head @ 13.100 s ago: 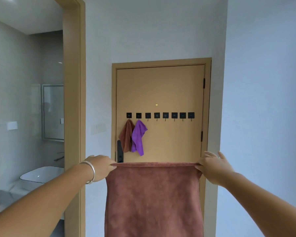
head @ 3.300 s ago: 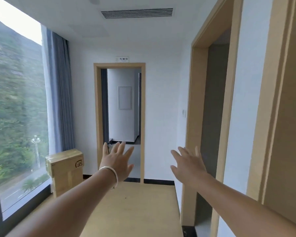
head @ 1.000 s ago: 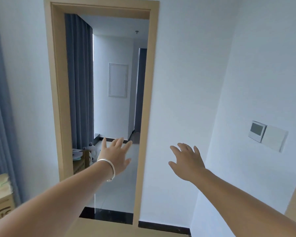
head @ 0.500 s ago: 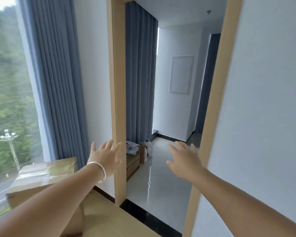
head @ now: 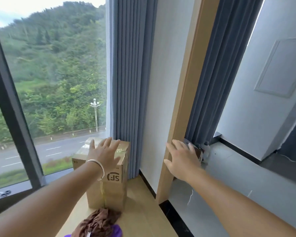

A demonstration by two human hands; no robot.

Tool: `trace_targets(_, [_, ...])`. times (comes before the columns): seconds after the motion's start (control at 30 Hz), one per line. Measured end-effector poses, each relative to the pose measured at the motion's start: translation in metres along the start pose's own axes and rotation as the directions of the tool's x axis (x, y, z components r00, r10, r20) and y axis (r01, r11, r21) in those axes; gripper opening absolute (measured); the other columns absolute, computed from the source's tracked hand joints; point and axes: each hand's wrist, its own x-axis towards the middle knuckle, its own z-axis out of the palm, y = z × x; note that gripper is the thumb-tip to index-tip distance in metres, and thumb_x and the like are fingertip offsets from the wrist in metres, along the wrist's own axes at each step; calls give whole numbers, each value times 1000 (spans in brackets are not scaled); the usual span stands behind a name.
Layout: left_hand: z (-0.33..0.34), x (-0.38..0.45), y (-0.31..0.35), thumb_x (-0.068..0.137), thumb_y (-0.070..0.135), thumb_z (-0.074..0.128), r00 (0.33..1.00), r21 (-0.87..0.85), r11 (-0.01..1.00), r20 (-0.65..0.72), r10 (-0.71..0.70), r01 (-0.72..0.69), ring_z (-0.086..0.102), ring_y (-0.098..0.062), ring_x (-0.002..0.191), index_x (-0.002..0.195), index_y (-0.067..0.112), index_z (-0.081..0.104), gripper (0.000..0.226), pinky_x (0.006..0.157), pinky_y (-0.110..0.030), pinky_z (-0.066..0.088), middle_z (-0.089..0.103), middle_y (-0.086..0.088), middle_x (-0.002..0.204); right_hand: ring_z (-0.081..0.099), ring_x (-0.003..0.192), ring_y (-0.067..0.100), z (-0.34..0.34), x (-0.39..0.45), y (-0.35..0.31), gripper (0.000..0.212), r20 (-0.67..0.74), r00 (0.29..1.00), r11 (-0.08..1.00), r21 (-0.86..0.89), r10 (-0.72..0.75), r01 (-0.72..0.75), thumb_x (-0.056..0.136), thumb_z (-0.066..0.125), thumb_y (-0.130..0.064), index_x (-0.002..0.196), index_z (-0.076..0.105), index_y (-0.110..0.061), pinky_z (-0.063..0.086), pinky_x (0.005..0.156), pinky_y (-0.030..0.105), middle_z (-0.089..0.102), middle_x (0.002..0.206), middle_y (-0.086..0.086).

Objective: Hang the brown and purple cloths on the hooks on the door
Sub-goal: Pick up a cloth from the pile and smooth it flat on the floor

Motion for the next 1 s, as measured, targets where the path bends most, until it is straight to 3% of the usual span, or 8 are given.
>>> trace_targets(0.3, [107, 65, -58, 92, 58, 33, 958, -34, 972, 180, -224, 234, 15, -20, 146, 150, 35, 6, 68, 115, -57, 9, 13, -3, 160, 11, 147, 19, 105, 130, -61, 62, 112, 949, 955, 73, -295, 289, 97, 42, -45, 151, 18, -29, 2, 118, 50, 20, 158, 1])
trace_targets(0.57, [226, 24, -68, 94, 55, 34, 857, -21, 937, 411, -311, 350, 21, -20, 143, 150, 33, 11, 64, 114, -54, 11, 18, -2, 158, 16, 146, 19, 238, 163, -115, 60, 276, 851, 894, 158, -448, 419, 95, 45, -42, 149, 24, -28, 4, 118, 50, 26, 157, 2])
trace_targets(0.73, [314, -39, -55, 94, 53, 39, 697, 24, 879, 600, -393, 475, 24, -21, 141, 150, 31, 15, 64, 114, -54, 12, 21, -5, 156, 20, 145, 19, 346, 158, -140, 60, 405, 726, 831, 221, -555, 511, 94, 49, -39, 148, 28, -27, 8, 117, 49, 29, 155, 3])
trace_targets(1.0, [420, -107, 0, 96, 52, 33, 399, 109, 739, 785, -475, 665, 27, -18, 140, 149, 28, 19, 60, 114, -53, 11, 23, -5, 156, 20, 144, 16, 496, 140, -143, 61, 631, 453, 721, 258, -630, 643, 93, 48, -33, 148, 25, -26, 10, 117, 49, 27, 155, 2])
